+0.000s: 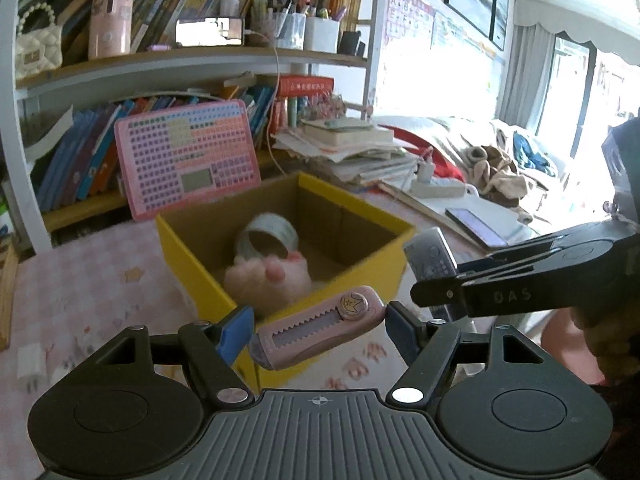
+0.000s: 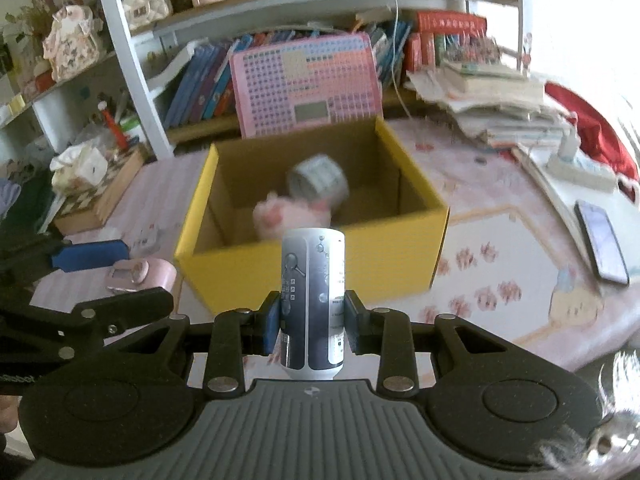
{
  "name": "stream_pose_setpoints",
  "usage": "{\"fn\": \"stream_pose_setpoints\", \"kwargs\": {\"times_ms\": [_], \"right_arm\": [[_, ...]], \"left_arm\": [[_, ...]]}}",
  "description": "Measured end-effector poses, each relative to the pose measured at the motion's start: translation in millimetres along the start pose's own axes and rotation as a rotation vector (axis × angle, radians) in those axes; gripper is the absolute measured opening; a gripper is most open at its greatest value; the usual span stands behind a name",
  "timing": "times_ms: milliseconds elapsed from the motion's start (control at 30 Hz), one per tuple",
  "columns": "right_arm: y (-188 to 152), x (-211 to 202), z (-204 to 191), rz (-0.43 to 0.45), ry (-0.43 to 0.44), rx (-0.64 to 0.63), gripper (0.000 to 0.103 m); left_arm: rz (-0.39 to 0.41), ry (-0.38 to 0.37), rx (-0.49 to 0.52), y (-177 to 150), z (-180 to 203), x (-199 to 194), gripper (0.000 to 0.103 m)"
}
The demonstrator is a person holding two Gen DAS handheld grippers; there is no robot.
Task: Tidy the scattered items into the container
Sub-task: 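Carry the box cutter and tube bottle up toward the yellow box with both tools, then lower both held items into the yellow box and open both tools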
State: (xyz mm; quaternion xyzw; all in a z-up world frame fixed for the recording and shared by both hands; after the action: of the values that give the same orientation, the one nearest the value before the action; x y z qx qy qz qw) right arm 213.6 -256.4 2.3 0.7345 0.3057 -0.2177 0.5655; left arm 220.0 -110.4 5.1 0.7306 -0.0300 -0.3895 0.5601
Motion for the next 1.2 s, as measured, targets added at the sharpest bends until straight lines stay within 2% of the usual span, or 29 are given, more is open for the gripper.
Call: {"fn": "stream_pose_setpoints", "kwargs": {"times_ms": [267, 433, 800, 1033, 1200], "right_arm": [[69, 12, 13, 0.107, 0.058, -0.080, 0.030], [97, 35, 17, 0.119, 0.090, -0.138, 0.030], [85, 111, 20, -0.050, 0.142, -0.250, 0.030], [70, 146, 23, -0.155, 0.158, -0.317, 0.030], [59, 163, 27, -0.240, 0.181, -0.313, 0.031]], "left_arm": [[0.029, 0.080, -0.001, 35, -10, 30, 0.073], [0.009, 0.136, 0.015, 48, -14, 54, 0.073], [-0.110, 0.196, 0.012, 35, -11, 106, 0.073], [-0.214, 0.188, -0.018, 16, -16, 129, 0.073], [-0.235, 0.164, -0.061, 12, -19, 136, 0.073]]}}
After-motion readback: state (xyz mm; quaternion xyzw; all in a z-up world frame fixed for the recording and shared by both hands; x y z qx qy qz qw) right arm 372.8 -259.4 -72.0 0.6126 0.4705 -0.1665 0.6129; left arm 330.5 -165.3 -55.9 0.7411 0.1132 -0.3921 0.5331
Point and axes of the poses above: each gripper's, at about its wrist camera, not at the fingertips, and x roughly the way its jaws point, z to its right, y to its top, the point moved 8 cm from there along x, roughly the way its jaws point, and after that the axes turned 10 degrees about x, right-handed, at the moved point
